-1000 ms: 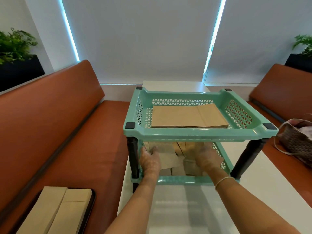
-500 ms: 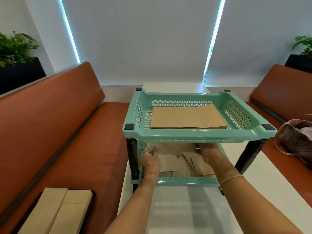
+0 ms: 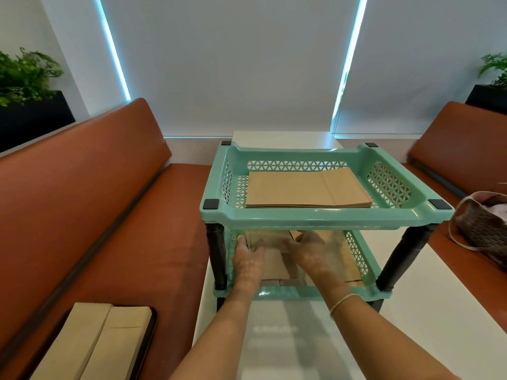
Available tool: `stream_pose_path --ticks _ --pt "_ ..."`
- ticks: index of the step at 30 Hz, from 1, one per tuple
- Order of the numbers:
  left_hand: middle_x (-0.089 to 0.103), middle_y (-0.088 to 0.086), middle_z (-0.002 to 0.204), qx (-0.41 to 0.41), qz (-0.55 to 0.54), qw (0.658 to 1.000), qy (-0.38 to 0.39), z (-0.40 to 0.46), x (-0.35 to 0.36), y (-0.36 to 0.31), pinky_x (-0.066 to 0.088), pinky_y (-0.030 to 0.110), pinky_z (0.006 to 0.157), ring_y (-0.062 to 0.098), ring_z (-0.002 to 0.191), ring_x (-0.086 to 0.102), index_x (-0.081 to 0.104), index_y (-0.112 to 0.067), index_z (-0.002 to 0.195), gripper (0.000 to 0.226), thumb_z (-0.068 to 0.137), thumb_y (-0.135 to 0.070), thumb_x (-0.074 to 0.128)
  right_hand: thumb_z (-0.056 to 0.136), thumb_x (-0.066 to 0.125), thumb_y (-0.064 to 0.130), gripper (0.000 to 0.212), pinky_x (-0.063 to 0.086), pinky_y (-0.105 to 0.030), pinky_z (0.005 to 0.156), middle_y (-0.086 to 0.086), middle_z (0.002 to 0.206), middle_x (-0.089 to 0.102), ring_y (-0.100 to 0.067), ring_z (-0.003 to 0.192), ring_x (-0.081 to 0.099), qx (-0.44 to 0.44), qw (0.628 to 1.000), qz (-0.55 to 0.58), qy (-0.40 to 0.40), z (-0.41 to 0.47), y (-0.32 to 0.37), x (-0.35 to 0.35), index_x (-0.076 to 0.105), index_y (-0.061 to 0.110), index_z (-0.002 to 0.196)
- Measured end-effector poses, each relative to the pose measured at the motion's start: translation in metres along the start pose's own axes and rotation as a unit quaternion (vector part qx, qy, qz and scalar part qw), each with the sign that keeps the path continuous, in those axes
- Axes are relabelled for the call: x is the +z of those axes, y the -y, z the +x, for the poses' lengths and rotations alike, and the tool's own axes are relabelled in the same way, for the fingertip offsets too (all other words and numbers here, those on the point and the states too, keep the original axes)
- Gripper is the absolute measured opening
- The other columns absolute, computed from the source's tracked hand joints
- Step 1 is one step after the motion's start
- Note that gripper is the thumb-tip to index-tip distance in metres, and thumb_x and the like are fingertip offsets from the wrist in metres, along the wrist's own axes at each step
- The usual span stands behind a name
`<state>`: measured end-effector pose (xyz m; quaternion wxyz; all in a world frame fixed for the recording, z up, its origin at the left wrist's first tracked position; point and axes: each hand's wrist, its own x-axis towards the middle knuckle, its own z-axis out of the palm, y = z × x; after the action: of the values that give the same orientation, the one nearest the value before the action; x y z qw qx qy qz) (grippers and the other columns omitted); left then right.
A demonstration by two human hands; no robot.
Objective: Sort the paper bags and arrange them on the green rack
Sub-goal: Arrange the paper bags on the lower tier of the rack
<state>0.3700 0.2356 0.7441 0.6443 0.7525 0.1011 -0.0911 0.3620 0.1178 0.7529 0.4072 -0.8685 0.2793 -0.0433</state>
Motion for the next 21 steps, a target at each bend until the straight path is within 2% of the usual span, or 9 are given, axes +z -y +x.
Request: stream_pose_path --ticks 3,5,8,10,14,18,21 --pt "0.057 0.004 0.127 -0.007 0.018 0.999 -0.026 -0.002 0.000 -0.002 0.037 0.039 0.103 0.027 0.122 0.049 0.045 -0.015 0.135 0.049 0.091 -0.033 0.059 0.082 0.056 0.047 0.041 0.045 -0.033 0.083 -0.010 0.109 0.051 -0.025 0.095 0.053 0.024 0.992 -0.104 -0.065 0.005 -0.018 -0.010 0.054 0.014 0.106" --pt "0.059 0.005 0.122 -0.003 0.030 0.999 -0.036 -0.002 0.000 -0.003 0.039 0.036 0.098 0.025 0.118 0.051 0.048 -0.015 0.130 0.043 0.092 -0.032 0.057 0.078 0.053 0.041 0.044 0.044 -0.040 0.091 -0.014 0.116 0.053 -0.030 0.103 0.051 0.041 0.982 -0.164 -0.087 0.008 -0.030 -0.015 0.049 0.013 0.112" --pt "0.059 0.006 0.119 0.002 0.032 0.999 -0.042 -0.001 0.000 -0.003 0.039 0.030 0.088 0.024 0.112 0.053 0.049 -0.015 0.126 0.039 0.092 -0.032 0.056 0.085 0.057 0.026 0.053 0.034 -0.044 0.102 -0.020 0.130 0.045 -0.035 0.121 0.039 0.072 0.974 -0.202 -0.072 0.006 -0.036 -0.024 0.036 0.007 0.130" --pt "0.060 0.006 0.117 0.003 0.034 0.999 -0.042 -0.001 0.000 -0.002 0.038 0.030 0.087 0.023 0.110 0.053 0.050 -0.015 0.125 0.037 0.092 -0.032 0.056 0.084 0.061 0.028 0.060 0.032 -0.043 0.105 -0.021 0.133 0.042 -0.036 0.124 0.036 0.082 0.970 -0.223 -0.054 0.004 -0.038 -0.028 0.032 0.007 0.133" --pt "0.060 0.006 0.117 0.008 0.036 0.999 -0.040 -0.002 -0.001 -0.002 0.040 0.032 0.089 0.023 0.110 0.053 0.050 -0.015 0.124 0.036 0.092 -0.031 0.056 0.070 0.076 0.047 0.090 0.029 -0.042 0.108 -0.020 0.135 0.041 -0.036 0.128 0.035 0.088 0.968 -0.232 -0.028 0.002 -0.036 -0.029 0.028 0.010 0.136" --pt "0.058 0.004 0.117 0.006 0.042 0.998 -0.036 -0.003 -0.002 -0.003 0.039 0.032 0.089 0.024 0.114 0.053 0.049 -0.015 0.126 0.038 0.093 -0.032 0.056 0.059 0.082 0.050 0.106 0.030 -0.044 0.108 -0.020 0.135 0.042 -0.037 0.129 0.036 0.099 0.973 -0.208 -0.033 0.008 -0.036 -0.029 0.024 0.012 0.138" --pt "0.058 0.003 0.116 0.008 0.038 0.999 -0.032 -0.004 -0.002 -0.003 0.036 0.028 0.083 0.019 0.104 0.052 0.049 -0.016 0.125 0.037 0.093 -0.031 0.056 0.057 0.084 0.049 0.114 0.032 -0.044 0.107 -0.020 0.134 0.041 -0.036 0.128 0.037 0.100 0.974 -0.203 -0.027 0.009 -0.036 -0.028 0.018 0.013 0.142"
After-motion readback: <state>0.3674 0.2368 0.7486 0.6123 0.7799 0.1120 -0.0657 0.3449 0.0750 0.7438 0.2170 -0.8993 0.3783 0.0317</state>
